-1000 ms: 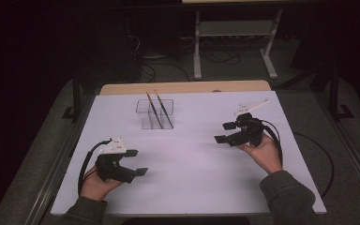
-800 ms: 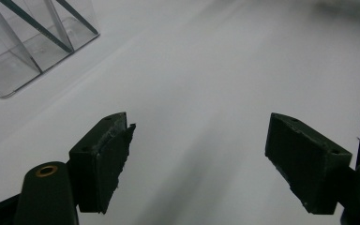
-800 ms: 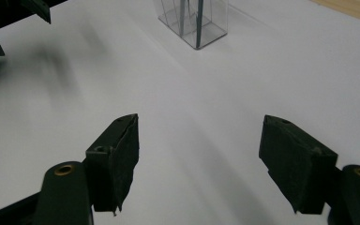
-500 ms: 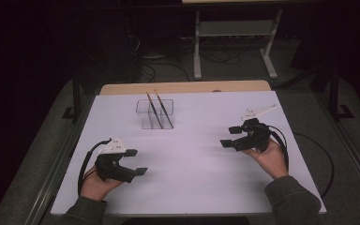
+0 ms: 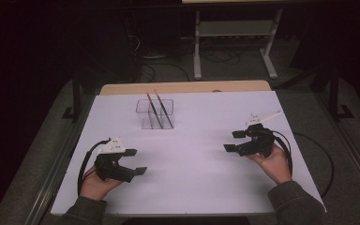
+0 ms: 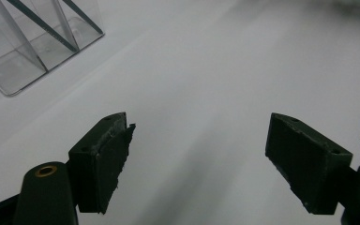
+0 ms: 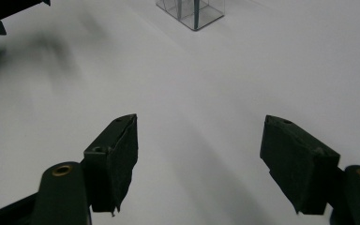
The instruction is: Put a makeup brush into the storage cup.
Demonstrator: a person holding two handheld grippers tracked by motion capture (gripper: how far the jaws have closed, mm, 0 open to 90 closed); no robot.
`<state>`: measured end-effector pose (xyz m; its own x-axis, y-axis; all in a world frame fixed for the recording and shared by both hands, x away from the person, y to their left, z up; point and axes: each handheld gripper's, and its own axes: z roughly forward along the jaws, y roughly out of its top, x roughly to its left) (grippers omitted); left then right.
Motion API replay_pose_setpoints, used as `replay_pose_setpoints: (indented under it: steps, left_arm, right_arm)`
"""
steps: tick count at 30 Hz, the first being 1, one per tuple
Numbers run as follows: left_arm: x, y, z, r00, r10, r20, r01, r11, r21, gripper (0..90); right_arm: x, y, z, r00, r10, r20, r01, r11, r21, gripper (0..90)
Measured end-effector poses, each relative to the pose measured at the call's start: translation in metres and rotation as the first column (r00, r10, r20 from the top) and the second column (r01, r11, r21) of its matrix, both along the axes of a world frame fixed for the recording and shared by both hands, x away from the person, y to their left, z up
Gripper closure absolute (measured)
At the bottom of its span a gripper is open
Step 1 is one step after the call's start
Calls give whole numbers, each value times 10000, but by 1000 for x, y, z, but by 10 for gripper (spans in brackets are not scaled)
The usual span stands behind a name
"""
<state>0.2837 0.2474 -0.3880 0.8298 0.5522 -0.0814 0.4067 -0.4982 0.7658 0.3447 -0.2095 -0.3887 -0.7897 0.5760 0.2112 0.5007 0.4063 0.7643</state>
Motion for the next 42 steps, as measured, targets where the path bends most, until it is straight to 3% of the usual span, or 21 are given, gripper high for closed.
replay_pose_setpoints:
  steps: [42]
  left_arm:
    - [0, 3, -3, 9999, 55, -143, -53, 9999, 111, 196]
  right_arm:
    - [-32, -23, -13, 9968, -562, 566, 533, 9972, 526, 218]
